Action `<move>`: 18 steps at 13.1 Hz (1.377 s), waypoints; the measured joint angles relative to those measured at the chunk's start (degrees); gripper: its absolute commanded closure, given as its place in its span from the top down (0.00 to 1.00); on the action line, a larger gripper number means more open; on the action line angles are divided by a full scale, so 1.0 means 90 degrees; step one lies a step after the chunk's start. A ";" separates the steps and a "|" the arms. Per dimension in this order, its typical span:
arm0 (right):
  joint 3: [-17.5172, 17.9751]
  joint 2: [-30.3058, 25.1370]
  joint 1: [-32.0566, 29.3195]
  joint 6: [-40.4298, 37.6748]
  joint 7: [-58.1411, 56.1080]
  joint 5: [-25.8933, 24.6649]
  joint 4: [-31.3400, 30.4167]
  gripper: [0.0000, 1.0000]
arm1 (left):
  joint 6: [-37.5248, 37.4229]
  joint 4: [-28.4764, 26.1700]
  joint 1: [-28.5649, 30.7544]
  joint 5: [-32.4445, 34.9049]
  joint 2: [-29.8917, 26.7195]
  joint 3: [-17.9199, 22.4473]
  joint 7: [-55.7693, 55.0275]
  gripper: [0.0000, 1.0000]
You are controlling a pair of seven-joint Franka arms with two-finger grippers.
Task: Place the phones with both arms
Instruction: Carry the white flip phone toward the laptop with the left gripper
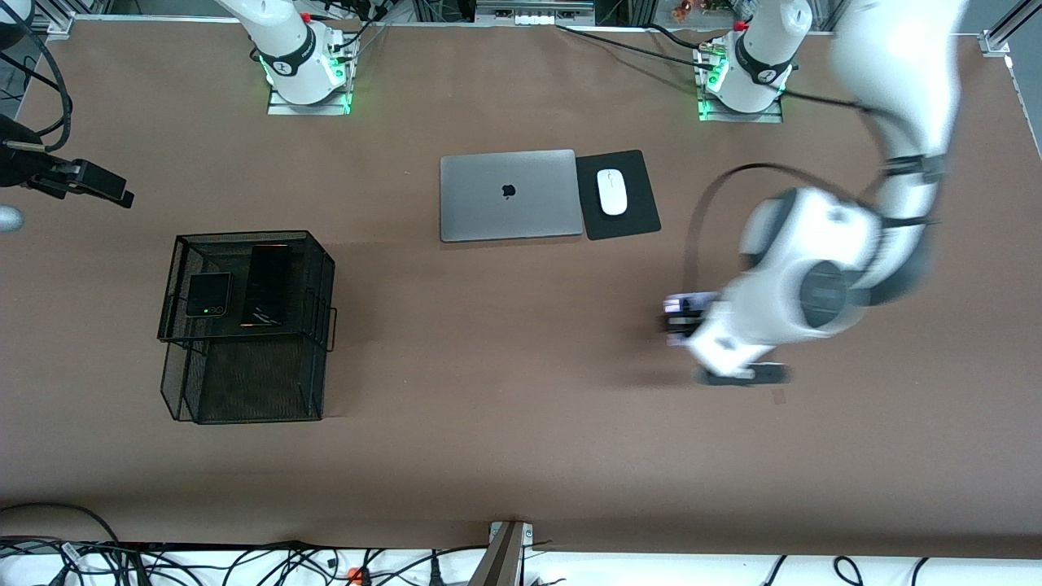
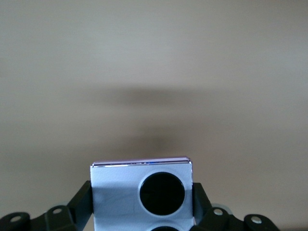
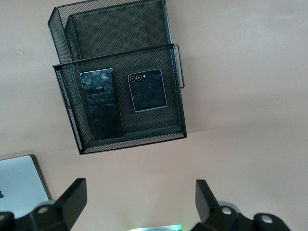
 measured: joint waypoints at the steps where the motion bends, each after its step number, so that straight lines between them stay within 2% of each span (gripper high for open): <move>1: 0.0122 0.0001 -0.0112 0.0000 0.0000 0.0000 0.0000 1.00 | 0.0524 -0.0003 -0.0308 -0.0001 0.0250 0.0013 -0.0298 0.52; 2: 0.0172 0.0001 -0.0153 0.0000 0.0000 0.0000 0.0001 1.00 | 0.1011 -0.0004 -0.0563 -0.0002 0.0485 0.0025 -0.0524 0.62; 3: 0.0194 0.0002 -0.0170 0.0000 0.0000 0.0000 0.0001 1.00 | 0.1423 -0.0009 -0.0771 -0.0002 0.0685 0.0034 -0.0711 0.67; 4: 0.0206 0.0001 -0.0179 0.0000 0.0000 0.0000 0.0001 1.00 | 0.1770 -0.0016 -0.0944 -0.0002 0.0870 0.0041 -0.0819 0.58; 5: 0.0213 0.0002 -0.0185 -0.0001 0.0000 0.0000 0.0001 1.00 | 0.2051 -0.0036 -0.1094 -0.0002 0.1055 0.0049 -0.0864 0.56; 7: 0.0220 0.0004 -0.0189 -0.0002 0.0000 0.0000 0.0001 1.00 | 0.2666 -0.0080 -0.1345 -0.0002 0.1497 0.0070 -0.0895 0.58; 8: 0.0226 0.0006 -0.0191 -0.0003 0.0000 0.0000 0.0001 1.00 | 0.2921 -0.0084 -0.1418 -0.0002 0.1705 0.0081 -0.0895 0.69; 9: 0.0240 0.0012 -0.0192 -0.0005 0.0000 0.0000 0.0001 1.00 | 0.3016 -0.0060 -0.1444 0.0004 0.1771 0.0088 -0.0907 1.00; 14: 0.0517 0.0108 -0.0197 0.0009 0.0039 0.0000 0.0000 1.00 | 0.2927 0.0009 -0.1392 0.0002 0.1720 0.0143 -0.1034 1.00; 16: 0.0735 0.0197 -0.0201 0.0081 0.0259 0.0000 0.0000 1.00 | 0.2036 0.0182 -0.1213 0.0002 0.1334 0.0160 -0.1131 1.00; 18: 0.1098 0.0326 -0.0200 0.0283 0.0630 0.0000 0.0000 1.00 | 0.0836 0.0301 -0.0842 0.0002 0.0609 0.0188 -0.1134 1.00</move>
